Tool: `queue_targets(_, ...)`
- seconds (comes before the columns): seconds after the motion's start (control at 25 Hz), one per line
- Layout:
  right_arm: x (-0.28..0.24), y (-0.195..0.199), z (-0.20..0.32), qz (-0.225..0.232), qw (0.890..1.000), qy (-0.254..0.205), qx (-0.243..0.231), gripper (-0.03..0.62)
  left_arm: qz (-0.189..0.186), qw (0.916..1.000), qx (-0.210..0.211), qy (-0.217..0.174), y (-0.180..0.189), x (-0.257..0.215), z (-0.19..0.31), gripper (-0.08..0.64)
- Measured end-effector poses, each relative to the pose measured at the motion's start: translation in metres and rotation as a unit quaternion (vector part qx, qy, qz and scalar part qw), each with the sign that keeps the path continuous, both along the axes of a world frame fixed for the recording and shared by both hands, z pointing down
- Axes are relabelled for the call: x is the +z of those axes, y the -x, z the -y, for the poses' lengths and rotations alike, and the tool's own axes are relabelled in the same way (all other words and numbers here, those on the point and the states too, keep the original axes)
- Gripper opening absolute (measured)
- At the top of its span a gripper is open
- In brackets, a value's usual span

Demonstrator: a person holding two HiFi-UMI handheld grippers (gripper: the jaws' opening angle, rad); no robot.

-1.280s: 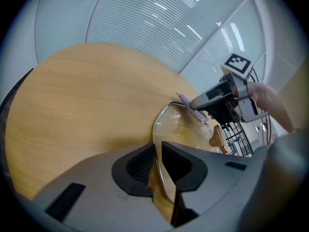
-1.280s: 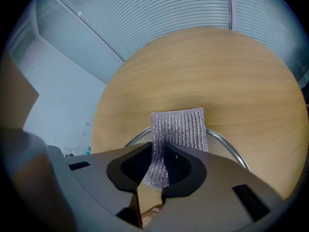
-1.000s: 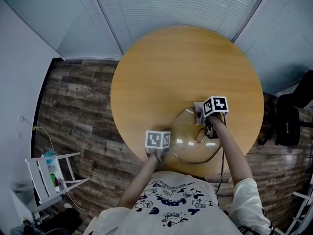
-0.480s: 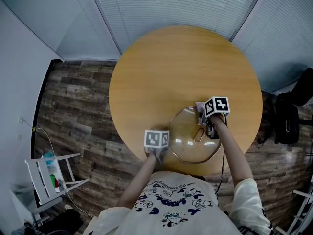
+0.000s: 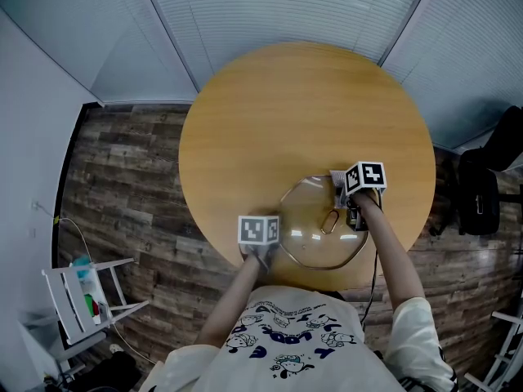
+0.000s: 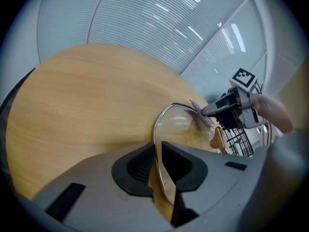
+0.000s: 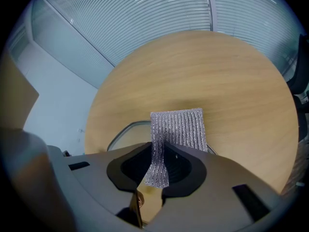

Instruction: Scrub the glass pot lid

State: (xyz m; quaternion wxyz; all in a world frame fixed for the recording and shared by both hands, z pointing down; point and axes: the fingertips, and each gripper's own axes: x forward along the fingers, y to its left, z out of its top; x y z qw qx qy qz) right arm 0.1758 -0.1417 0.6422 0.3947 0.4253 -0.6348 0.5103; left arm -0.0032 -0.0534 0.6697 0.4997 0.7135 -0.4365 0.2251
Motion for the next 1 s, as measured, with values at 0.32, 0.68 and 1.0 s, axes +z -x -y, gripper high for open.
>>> queue_targets(0.32,0.000,-0.018,-0.008,-0.007,1.000,-0.003,0.013,0.075,0.003,1.0000,-0.002,0.000,0.000,0.001,0.000,0.058)
queue_targets(0.68,-0.001,-0.035,-0.020,-0.005,1.000,-0.002,0.029,0.075,0.000,1.0000,-0.008,0.005,0.001,0.002,0.000,0.058)
queue_targets(1.0,-0.002,-0.044,-0.029,-0.009,0.999,-0.006,0.033,0.075,0.004,1.0000,-0.002,0.002,-0.002,0.001,0.001,0.058)
